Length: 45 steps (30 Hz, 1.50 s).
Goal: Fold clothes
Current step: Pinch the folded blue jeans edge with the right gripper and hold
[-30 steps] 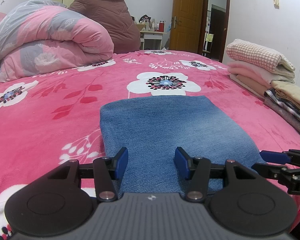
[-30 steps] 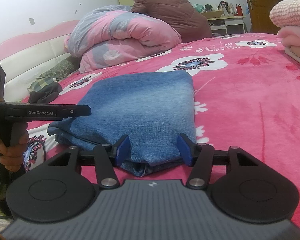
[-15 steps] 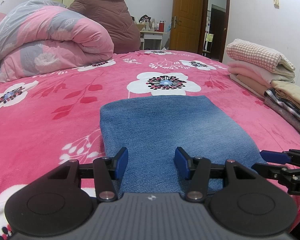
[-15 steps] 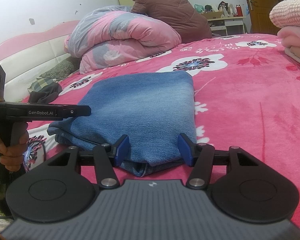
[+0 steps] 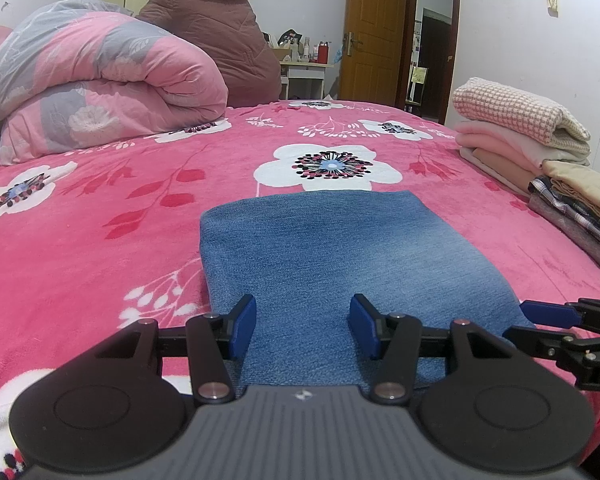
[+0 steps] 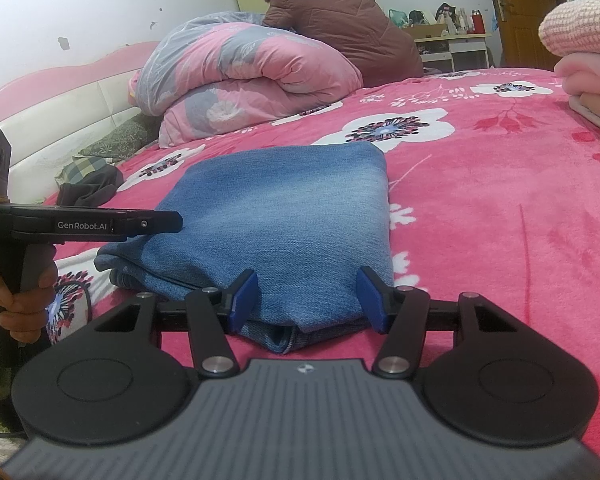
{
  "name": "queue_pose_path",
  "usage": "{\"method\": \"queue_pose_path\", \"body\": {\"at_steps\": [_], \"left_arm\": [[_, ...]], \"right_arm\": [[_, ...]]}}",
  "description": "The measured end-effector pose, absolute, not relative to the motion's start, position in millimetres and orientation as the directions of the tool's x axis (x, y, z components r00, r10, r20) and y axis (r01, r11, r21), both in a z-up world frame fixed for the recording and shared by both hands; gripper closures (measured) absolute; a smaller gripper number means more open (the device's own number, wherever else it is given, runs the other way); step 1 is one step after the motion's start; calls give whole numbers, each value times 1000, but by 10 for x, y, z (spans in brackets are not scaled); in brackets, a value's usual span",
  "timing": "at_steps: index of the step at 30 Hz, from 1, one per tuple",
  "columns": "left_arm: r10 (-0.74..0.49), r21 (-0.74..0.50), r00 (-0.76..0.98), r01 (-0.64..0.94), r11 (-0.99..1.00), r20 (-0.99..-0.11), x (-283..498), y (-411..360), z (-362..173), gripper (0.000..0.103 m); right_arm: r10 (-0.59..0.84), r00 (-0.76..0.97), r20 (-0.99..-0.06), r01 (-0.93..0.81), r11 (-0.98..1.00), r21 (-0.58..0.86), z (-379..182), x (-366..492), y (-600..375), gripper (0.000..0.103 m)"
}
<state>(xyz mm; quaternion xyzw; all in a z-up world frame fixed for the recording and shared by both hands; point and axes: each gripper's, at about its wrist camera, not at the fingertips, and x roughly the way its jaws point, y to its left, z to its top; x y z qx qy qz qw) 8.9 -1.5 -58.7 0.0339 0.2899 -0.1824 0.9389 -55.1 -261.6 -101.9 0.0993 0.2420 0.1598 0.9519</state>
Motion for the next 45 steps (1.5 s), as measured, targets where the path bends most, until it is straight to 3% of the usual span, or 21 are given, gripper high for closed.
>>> {"method": "queue_pose_path", "body": {"at_steps": [45], "left_arm": [[-320,-36,766,363,931,-558,83,-18,-585,50]], "right_arm": [[354,833,-425,-260,929,264,-1018,-555,-2595,44]]}}
